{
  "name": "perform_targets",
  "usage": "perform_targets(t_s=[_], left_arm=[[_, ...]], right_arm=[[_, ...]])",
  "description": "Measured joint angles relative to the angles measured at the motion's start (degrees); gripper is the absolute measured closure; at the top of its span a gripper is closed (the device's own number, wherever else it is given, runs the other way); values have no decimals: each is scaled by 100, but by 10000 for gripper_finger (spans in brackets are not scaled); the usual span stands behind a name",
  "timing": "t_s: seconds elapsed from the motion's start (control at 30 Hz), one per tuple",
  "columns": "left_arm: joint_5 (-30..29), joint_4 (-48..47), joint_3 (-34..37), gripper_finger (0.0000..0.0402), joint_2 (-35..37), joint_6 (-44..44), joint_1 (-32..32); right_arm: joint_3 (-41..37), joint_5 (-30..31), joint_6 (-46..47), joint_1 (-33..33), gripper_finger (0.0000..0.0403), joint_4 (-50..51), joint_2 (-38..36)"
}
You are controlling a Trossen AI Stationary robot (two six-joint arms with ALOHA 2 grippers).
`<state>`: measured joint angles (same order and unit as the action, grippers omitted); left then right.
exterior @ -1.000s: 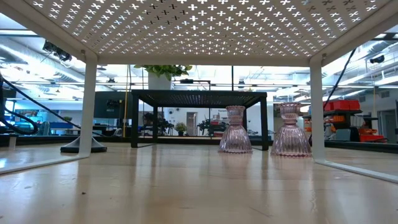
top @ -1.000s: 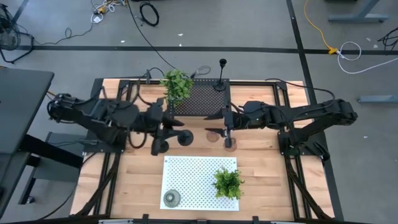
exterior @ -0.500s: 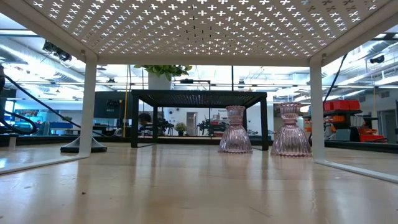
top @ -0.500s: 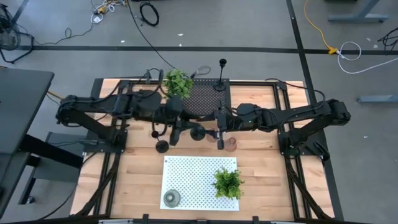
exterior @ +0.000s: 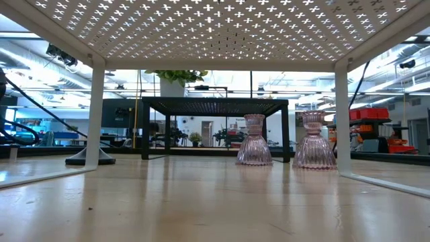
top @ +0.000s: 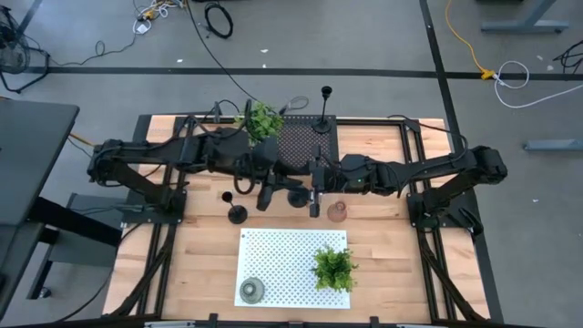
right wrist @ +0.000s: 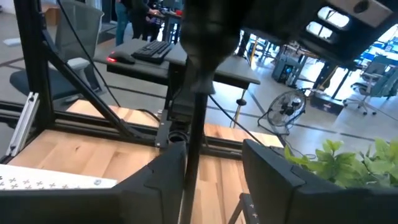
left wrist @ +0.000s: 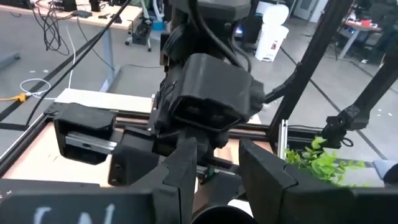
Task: Pick & Place candle stick holders
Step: Put the big black candle holder on the black shelf aligned with the other big black candle holder
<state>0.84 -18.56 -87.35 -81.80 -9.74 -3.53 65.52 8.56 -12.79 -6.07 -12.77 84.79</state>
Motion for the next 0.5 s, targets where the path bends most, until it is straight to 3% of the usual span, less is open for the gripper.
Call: perform_targets(t_s=[0.1,0.23,0.5], left_arm=[[-10,-8,1,288,-6,-2,0],[-37,-21,2,288,-6,36,4],[-13,-20,2,271,-6,28,0]], right_arm=[[0,-4,-18,-1,294,0,0],[0,-25,-77,-6,383,49,0],[0,-43,-145,3,397,95,-2]])
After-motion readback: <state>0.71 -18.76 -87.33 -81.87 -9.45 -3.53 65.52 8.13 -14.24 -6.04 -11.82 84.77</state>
